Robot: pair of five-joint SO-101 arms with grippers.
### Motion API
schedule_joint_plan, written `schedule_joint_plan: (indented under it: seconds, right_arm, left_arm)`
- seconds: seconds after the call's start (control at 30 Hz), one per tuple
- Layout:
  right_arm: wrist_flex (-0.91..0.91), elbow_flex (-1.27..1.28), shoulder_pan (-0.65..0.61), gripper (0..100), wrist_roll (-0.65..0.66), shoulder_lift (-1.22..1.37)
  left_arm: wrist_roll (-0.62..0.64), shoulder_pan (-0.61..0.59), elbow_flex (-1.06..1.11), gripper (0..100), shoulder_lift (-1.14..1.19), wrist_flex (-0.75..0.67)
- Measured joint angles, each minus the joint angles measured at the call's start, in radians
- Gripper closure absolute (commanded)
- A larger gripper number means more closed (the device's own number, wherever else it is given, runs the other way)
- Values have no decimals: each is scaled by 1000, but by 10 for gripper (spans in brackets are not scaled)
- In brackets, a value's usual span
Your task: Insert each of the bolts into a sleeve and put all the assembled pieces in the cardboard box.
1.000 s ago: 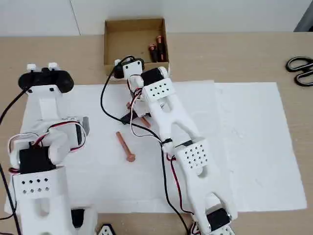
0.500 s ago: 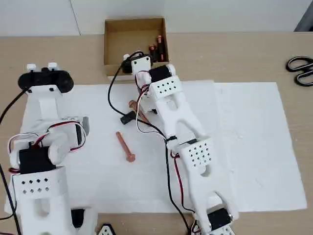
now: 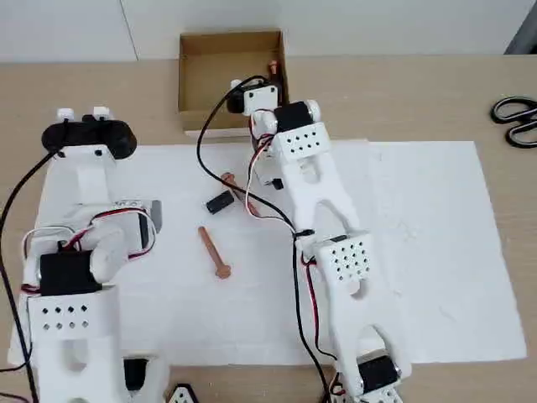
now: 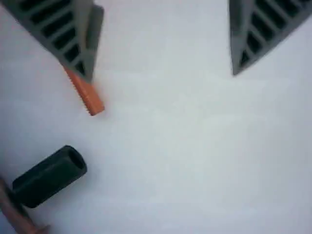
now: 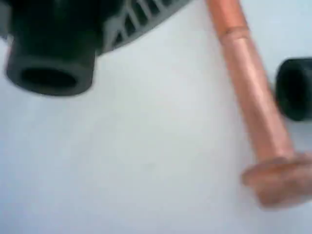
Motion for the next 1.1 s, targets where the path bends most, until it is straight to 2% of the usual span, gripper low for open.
schedule_joint_plan:
  seconds: [0.2, 0.43, 0.53, 0.67, 0.73, 0.83, 1.1]
  right_arm:
    - [0, 192, 31, 995, -46, -215]
    - [2, 436, 89, 995, -37, -509]
    - [2, 488, 138, 995, -37, -557]
    - [2, 545, 167, 995, -37, -568]
    - [2, 572, 164, 995, -37, -580]
    - [2, 583, 164, 995, -37, -597]
    - [2, 583, 164, 995, -37, -603]
  left_arm:
    - [74, 121, -123, 826, 141, 0]
    - [199, 230, -450, 826, 586, 40]
    - [296, 298, -569, 827, 741, 66]
    - [499, 377, -618, 829, 839, 71]
    - [520, 396, -618, 847, 875, 68]
    - [560, 400, -618, 880, 933, 29]
    - [822, 400, -618, 903, 1111, -183]
